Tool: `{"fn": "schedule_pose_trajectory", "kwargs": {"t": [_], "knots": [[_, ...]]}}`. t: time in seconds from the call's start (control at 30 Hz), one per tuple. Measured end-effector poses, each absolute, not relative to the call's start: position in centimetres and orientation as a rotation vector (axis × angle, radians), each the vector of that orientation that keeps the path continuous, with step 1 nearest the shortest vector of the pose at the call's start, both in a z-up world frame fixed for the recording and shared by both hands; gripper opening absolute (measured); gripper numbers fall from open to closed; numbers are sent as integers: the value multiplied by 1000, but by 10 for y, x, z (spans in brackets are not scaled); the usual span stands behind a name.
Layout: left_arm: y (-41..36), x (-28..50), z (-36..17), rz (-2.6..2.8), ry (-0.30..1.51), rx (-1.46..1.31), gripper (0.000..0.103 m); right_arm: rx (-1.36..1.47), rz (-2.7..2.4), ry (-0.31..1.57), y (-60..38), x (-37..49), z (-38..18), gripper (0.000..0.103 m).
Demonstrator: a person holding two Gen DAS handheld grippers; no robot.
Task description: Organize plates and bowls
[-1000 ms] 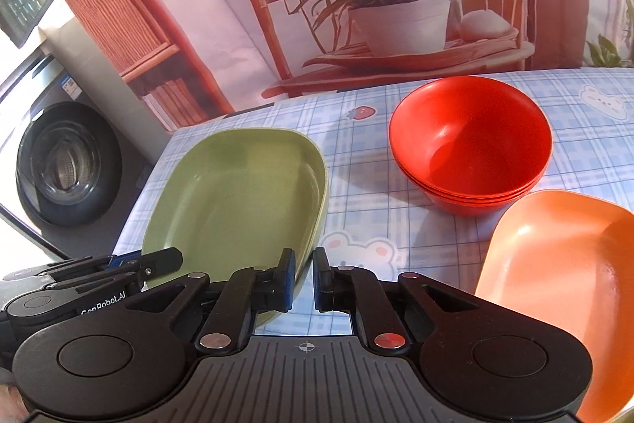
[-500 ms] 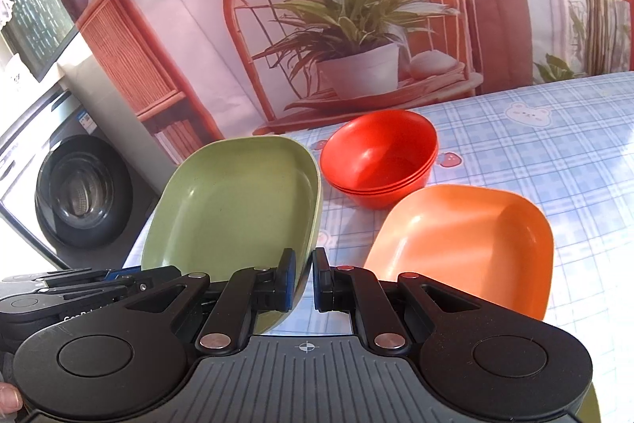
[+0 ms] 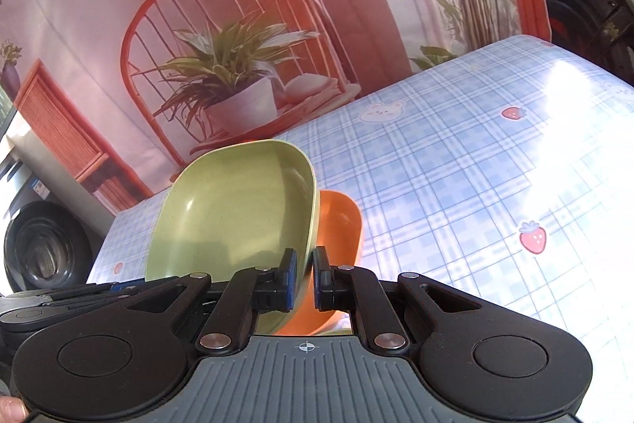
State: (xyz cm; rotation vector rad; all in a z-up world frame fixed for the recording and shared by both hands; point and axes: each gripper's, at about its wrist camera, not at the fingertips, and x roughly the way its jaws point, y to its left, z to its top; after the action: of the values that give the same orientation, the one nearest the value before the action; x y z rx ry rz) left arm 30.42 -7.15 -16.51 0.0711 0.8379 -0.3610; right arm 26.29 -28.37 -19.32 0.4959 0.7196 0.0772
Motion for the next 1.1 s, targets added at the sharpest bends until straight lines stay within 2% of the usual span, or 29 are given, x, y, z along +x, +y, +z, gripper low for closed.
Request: {"fn": "schedule_pose_trajectory", "kwargs": {"t": [0.4, 0.87, 1.1], "knots": [[-84, 325, -190, -372, 906, 89, 16, 529, 56, 740, -297, 267, -213, 8], [-75, 328, -188, -363, 906, 93, 16, 512, 75, 768, -285, 277, -216, 8], [-71, 323, -186, -376, 895, 99, 20, 511, 74, 773, -288, 279, -219, 8]]}}
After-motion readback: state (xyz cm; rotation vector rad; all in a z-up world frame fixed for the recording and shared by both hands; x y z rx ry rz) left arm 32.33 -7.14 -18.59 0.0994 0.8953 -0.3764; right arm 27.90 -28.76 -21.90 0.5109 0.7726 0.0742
